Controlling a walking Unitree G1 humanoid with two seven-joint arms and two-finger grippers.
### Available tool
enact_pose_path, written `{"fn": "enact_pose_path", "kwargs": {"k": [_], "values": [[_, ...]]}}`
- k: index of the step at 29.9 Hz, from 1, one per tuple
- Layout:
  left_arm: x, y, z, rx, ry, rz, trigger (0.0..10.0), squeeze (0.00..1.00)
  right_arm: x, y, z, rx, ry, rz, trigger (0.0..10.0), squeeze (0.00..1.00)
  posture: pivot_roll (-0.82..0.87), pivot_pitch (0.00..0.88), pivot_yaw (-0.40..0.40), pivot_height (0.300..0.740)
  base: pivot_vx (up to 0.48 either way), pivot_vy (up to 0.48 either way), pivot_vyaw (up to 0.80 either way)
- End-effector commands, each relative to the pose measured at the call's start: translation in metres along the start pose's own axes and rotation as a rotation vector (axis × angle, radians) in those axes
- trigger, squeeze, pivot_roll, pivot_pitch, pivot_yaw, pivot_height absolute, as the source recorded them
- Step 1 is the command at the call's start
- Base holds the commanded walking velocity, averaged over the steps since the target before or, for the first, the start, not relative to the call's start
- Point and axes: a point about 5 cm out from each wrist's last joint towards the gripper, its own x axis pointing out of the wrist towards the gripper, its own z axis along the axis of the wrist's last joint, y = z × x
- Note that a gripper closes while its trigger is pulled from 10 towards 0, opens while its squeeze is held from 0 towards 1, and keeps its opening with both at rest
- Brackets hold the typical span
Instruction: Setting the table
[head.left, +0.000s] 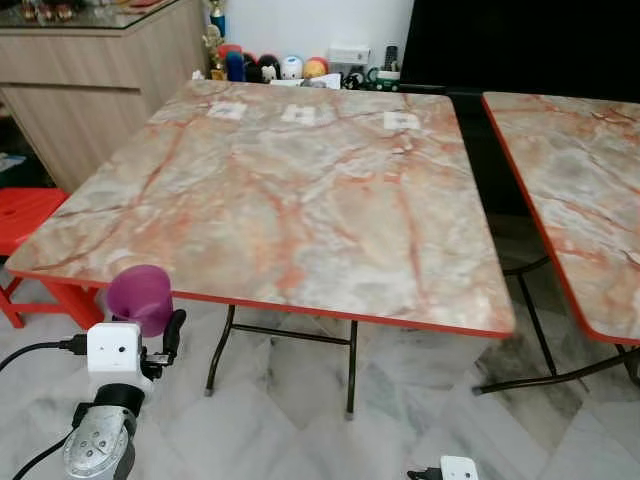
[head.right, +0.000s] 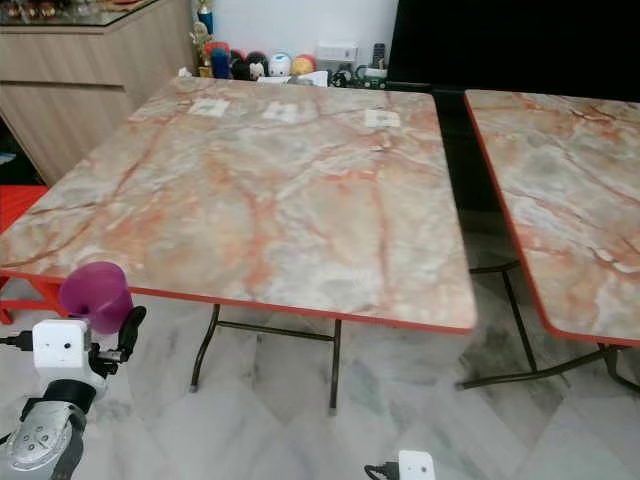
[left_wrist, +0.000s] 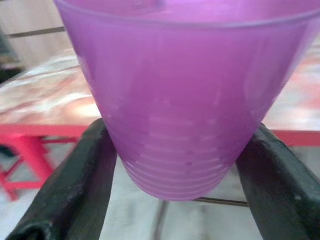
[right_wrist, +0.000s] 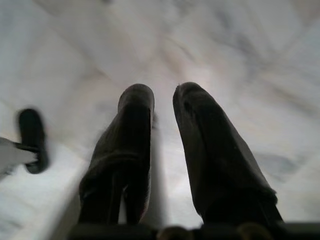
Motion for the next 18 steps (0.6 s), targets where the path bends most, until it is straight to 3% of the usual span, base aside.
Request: {"fn": "enact_pose_path", "kwargs": {"k": [1,13,18], "values": [[0.001,0.004,0.003,0.025,-0.004,0.002,10.0,0.00,0.000,-0.001,-0.001,0.008,0.006,-0.003,10.0,0.00,0.06,0.104,-0.026,0.740,0.000,-0.446,0.00],[0.000,0.006,0.004,0.028,-0.002,0.001,10.0,0.00,0.004,0.001,0.018,0.019,-0.021,-0.004,10.0,0.00,0.06,0.101,-0.024,0.740,0.000,-0.447,0.00],[0.000,0.007,0.004,0.028,-0.005,0.001,10.0,0.00,0.003,0.003,0.013,0.020,-0.015,-0.002,10.0,0.00,0.06,0.101,-0.024,0.740,0.000,-0.446,0.00]]}}
